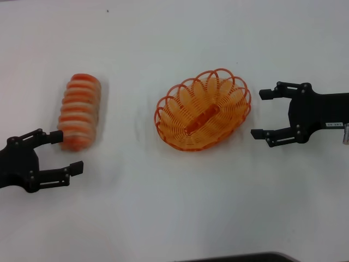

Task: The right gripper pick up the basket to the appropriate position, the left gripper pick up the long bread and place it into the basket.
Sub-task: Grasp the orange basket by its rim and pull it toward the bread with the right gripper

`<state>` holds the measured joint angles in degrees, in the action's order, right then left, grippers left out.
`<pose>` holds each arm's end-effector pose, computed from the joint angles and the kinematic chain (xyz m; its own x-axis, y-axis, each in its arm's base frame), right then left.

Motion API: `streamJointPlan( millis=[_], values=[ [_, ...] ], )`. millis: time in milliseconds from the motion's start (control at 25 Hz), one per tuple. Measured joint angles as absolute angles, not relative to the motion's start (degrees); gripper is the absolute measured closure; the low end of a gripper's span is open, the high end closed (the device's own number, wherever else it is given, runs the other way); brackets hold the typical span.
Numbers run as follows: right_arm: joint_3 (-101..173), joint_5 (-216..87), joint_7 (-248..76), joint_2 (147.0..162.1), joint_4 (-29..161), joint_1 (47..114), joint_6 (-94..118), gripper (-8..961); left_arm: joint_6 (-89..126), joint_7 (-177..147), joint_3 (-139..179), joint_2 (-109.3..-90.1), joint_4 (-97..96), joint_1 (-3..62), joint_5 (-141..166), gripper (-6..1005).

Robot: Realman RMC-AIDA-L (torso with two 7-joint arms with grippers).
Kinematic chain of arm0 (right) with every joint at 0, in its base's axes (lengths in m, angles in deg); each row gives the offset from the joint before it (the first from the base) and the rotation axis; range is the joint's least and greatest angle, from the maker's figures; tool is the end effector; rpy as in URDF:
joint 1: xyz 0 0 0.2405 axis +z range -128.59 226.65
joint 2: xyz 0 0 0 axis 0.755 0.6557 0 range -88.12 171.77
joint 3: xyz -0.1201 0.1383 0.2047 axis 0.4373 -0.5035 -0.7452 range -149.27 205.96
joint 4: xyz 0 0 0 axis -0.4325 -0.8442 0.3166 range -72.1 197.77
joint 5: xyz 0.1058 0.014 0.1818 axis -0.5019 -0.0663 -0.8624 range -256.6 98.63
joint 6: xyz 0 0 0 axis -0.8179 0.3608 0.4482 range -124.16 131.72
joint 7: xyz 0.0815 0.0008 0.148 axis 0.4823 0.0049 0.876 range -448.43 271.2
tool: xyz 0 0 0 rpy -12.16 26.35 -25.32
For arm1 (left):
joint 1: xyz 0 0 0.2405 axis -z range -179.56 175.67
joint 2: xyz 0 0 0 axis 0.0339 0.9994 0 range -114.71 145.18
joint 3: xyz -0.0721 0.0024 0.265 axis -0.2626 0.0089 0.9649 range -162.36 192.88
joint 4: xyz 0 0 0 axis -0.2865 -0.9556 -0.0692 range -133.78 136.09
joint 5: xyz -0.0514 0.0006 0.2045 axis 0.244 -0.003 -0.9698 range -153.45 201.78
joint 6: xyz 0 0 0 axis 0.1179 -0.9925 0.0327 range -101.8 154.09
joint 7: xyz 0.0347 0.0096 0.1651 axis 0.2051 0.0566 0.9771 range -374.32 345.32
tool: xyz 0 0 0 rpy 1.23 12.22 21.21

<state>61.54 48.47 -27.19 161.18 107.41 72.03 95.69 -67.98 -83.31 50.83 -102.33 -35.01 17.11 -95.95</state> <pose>0.3301 0.3042 -0.0135 0.9431 -0.1735 -0.2838 -0.2604 -0.9159 -0.3054 -0.3387 0.2725 -0.0237 0.8063 0.3810 0.4524 0.4950 -0.8534 -0.1635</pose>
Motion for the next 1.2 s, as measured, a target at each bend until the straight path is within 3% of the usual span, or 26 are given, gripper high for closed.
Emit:
streamJointPlan(
  millis=[320,560,840,1040,1200],
  values=[
    [60.3,47.8,-25.2,161.18,107.4,72.1,95.8,-4,-67.3,-83.3,50.8,-102.49,-35.2,17.0,-95.9,60],
    [59.6,46.9,-3.0,160.79,112.8,75.0,97.2,-2,-66.7,-83.1,50.8,-102.70,-35.0,17.0,-95.7,61],
    [64.9,58.5,31.3,160.13,124.2,84.4,98.8,-3,-66.8,-83.1,50.8,-102.80,-35.0,16.9,-95.8,61],
    [66.1,73.1,42.1,161.15,125.7,93.9,99.0,0,-67.1,-83.0,50.8,-102.93,-35.2,16.9,-95.8,62],
    [72.1,78.2,47.6,161.86,124.8,97.0,98.2,12,-67.1,-82.9,51.0,-103.30,-35.3,16.9,-95.8,61]
  ],
)
